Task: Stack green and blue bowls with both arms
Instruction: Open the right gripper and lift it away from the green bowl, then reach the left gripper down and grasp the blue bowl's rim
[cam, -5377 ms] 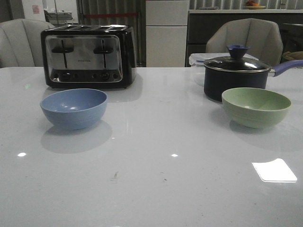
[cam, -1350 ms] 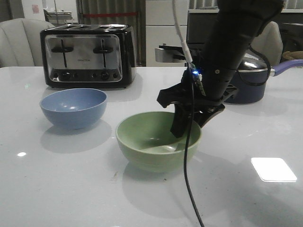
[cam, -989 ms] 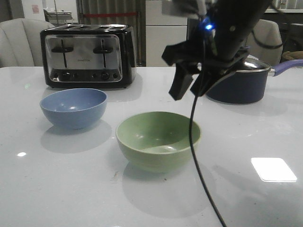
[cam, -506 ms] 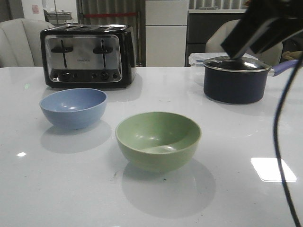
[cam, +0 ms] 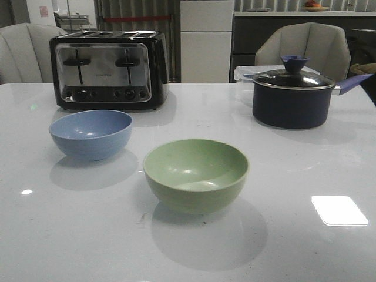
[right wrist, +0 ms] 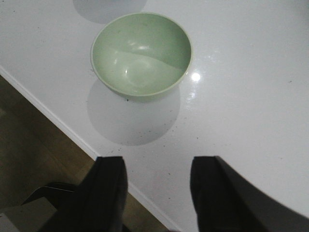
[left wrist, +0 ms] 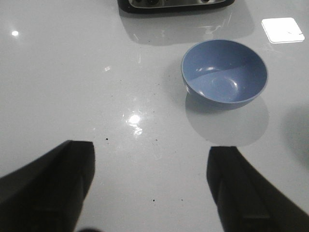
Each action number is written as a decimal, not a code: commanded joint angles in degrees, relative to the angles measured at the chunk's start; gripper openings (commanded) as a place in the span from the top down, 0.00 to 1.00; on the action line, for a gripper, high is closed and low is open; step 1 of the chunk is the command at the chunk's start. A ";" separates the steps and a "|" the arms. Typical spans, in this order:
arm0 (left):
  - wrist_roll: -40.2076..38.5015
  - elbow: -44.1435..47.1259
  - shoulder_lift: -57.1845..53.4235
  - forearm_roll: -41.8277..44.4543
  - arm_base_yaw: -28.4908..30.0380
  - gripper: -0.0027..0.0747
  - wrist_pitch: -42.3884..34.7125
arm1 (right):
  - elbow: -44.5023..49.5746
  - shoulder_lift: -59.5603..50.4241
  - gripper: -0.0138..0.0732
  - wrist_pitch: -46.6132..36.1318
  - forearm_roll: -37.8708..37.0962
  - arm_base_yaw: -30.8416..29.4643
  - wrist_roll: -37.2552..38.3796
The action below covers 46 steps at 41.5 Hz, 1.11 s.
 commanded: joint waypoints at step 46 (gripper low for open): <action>0.82 -37.97 61.17 -5.83 -5.26 0.18 -8.97 | -1.54 -0.51 0.35 -3.19 0.31 0.08 -0.86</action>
